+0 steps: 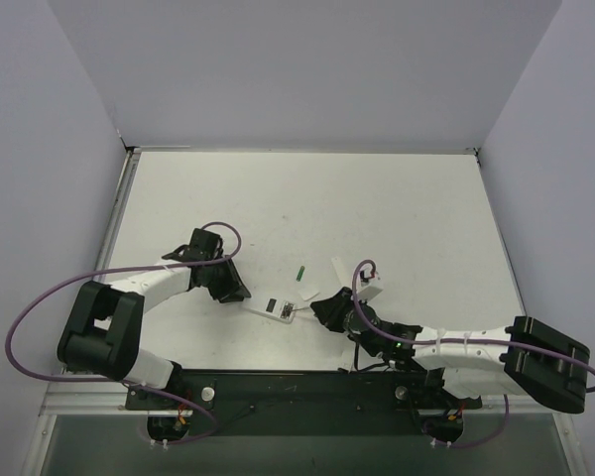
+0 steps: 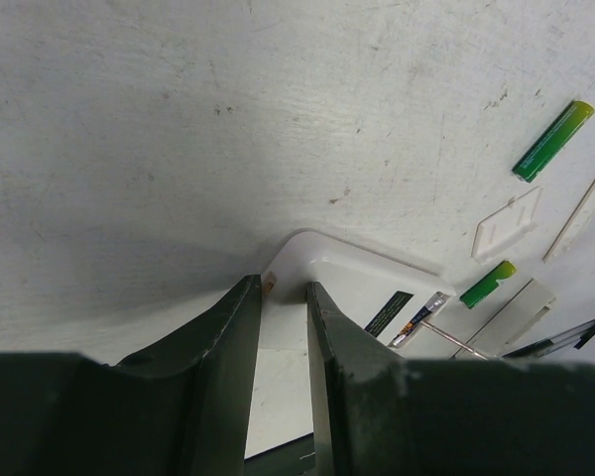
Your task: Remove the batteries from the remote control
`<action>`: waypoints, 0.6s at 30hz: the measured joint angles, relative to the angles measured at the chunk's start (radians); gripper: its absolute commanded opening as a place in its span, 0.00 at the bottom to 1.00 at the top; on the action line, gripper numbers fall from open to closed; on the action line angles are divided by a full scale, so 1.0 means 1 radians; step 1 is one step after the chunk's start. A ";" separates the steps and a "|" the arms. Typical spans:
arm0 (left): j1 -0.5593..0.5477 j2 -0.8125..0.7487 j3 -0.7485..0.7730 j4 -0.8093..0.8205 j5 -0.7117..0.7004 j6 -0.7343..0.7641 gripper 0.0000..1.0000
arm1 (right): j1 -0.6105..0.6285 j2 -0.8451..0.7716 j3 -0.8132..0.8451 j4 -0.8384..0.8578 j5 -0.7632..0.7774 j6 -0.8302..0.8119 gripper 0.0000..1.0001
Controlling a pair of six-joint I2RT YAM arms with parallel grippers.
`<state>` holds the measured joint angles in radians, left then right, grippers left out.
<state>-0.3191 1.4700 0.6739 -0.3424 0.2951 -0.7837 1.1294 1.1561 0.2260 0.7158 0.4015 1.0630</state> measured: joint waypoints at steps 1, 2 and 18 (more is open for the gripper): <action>-0.002 0.003 0.002 0.001 0.000 0.000 0.34 | -0.006 -0.003 -0.011 0.010 -0.007 0.008 0.00; -0.003 0.006 0.004 0.002 0.001 -0.001 0.33 | -0.013 -0.006 -0.022 0.023 -0.015 0.015 0.00; -0.027 0.017 0.010 0.019 -0.016 -0.025 0.34 | -0.043 0.047 -0.135 0.257 -0.043 0.076 0.00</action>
<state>-0.3466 1.4868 0.6842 -0.3237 0.2790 -0.8085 1.0859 1.2030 0.0914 0.9726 0.3584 1.1389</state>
